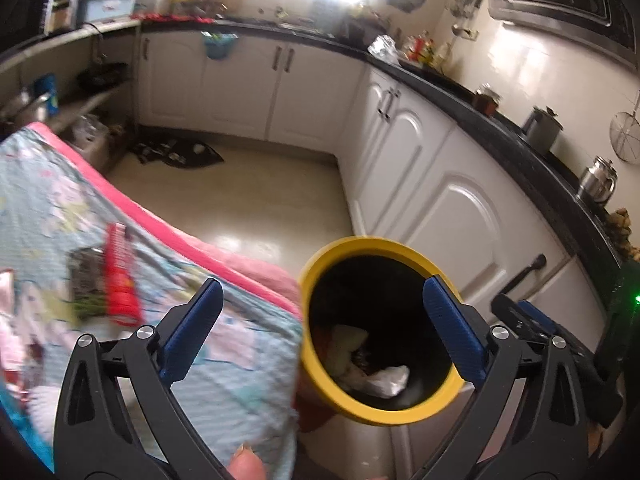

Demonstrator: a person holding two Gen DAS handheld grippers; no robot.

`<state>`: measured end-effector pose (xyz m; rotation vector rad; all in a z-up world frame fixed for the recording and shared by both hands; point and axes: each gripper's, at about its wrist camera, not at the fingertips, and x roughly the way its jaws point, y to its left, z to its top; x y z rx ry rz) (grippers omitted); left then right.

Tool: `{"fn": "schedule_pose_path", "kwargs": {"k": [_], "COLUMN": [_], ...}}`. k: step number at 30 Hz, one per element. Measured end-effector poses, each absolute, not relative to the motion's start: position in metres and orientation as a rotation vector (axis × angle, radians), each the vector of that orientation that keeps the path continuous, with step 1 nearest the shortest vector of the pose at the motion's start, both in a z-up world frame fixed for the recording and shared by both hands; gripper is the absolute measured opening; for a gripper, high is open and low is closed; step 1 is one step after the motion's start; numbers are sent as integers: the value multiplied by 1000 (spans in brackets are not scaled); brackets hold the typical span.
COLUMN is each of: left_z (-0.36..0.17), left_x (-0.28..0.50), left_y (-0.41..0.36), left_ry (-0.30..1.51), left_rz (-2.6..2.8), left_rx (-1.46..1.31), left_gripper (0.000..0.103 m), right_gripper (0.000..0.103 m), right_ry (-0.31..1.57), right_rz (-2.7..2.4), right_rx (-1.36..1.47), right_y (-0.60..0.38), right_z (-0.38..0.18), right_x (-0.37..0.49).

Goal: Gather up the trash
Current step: 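Carry both bags over the yellow bin and open both tools to drop them, then move both tools back over the remaining items on the bed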

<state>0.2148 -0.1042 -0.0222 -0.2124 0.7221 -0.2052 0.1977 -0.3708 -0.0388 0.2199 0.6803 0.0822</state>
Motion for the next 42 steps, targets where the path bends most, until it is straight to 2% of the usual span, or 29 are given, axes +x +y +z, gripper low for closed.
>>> {"fn": "schedule_pose_path", "kwargs": {"k": [4,19,42], "left_z": [-9,24,36], "left_x": [203,154,110], "left_y": [-87,-30,40], "left_ry": [683,571,503], "left_rz": [-166,-70,79], "left_rx": [-215,-267,-304], "left_gripper": [92,92,92], "right_gripper": [80,85,87], "right_ry": [645,561,539], "right_rz": [122,276,502], "right_rx": [203,135,71], "right_y": [-358,-302,-219], "right_z": [-25,14,38], "right_x": [191,162,131]}}
